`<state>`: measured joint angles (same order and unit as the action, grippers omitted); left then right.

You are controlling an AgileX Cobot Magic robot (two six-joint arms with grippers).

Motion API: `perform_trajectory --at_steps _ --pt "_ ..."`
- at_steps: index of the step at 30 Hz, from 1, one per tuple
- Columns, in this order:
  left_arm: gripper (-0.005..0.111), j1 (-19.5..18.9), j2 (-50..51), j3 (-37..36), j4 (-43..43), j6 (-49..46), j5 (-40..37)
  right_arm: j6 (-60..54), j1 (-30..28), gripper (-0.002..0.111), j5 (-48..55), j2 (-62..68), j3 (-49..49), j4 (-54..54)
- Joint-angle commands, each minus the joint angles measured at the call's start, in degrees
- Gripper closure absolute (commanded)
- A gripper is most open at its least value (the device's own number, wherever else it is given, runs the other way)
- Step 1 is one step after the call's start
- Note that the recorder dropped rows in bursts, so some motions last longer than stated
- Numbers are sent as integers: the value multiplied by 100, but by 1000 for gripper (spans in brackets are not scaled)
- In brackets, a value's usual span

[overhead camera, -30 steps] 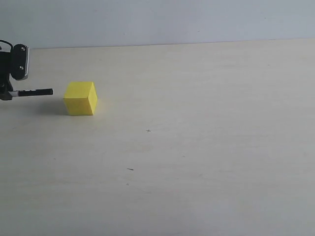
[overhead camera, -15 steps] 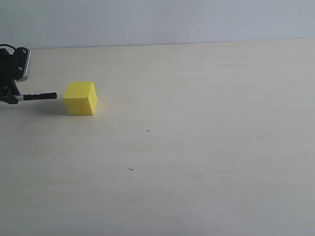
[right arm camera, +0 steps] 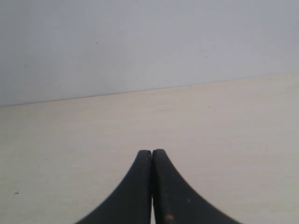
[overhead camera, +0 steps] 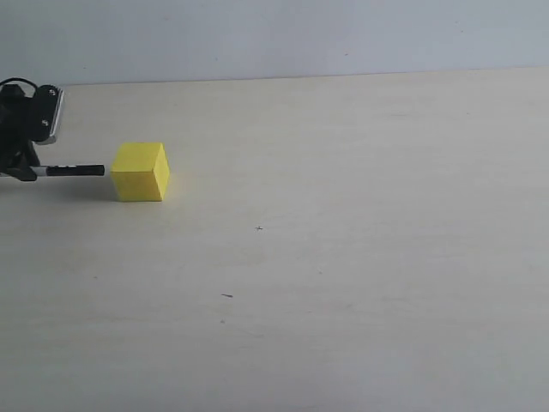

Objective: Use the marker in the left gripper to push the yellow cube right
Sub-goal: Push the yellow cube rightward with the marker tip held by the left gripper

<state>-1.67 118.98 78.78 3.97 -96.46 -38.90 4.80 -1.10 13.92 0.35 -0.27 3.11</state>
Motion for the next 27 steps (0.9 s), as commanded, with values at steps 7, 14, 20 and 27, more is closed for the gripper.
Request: perform_trajectory --at_steps 7,14,20,27 --pt "107 450 -14 339 9 603 -599 -15 -29 108 -30 -35 27 -32" --pt "107 -105 94 339 -274 950 -776 -15 -29 108 -32 -35 27 -21" --pt "107 653 378 339 -274 950 -219 -15 -29 108 -32 -35 27 -21" --pt "107 1755 513 671 -274 1010 -162 -15 -29 108 -32 -35 27 -21"
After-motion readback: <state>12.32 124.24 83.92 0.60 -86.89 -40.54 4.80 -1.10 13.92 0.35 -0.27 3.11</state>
